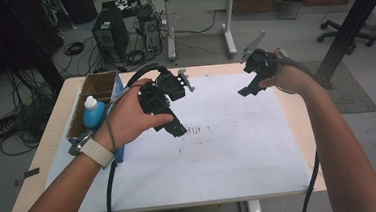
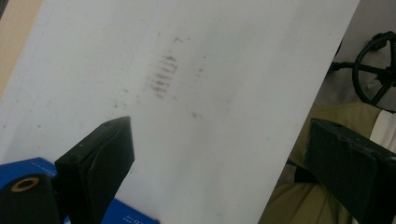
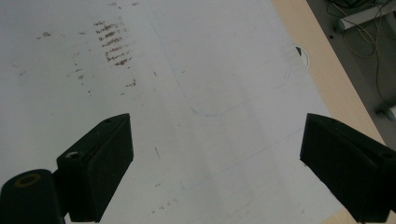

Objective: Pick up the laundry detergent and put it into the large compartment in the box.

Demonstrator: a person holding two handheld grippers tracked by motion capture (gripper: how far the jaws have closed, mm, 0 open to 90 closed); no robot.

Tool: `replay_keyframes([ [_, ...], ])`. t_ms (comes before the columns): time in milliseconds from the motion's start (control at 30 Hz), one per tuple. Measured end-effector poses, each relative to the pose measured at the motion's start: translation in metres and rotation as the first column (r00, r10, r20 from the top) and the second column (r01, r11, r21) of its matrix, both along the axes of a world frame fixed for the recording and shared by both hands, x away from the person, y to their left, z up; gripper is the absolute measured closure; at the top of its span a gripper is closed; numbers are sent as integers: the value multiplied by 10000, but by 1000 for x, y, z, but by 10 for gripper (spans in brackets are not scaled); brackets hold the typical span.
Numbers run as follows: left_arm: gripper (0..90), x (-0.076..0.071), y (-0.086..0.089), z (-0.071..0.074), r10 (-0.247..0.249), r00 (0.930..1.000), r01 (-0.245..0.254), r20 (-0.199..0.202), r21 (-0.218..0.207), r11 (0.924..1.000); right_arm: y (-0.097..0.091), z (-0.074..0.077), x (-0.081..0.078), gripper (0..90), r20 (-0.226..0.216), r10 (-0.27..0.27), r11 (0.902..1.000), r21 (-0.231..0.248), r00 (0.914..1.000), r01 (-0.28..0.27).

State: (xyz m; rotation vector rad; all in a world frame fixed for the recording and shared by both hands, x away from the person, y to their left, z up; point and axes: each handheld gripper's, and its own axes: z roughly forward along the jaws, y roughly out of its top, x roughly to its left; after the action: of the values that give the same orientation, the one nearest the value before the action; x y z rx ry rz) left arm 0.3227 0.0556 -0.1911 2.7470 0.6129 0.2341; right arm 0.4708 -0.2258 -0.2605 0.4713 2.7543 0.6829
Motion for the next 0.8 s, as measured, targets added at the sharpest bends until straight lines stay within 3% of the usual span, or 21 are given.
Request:
replay_keyframes([
  [800, 90, 3, 4, -1, 113, 9999, -112, 15, -216, 9997, -1, -1, -2, 95, 6, -9, 10000, -28, 10000, 9],
])
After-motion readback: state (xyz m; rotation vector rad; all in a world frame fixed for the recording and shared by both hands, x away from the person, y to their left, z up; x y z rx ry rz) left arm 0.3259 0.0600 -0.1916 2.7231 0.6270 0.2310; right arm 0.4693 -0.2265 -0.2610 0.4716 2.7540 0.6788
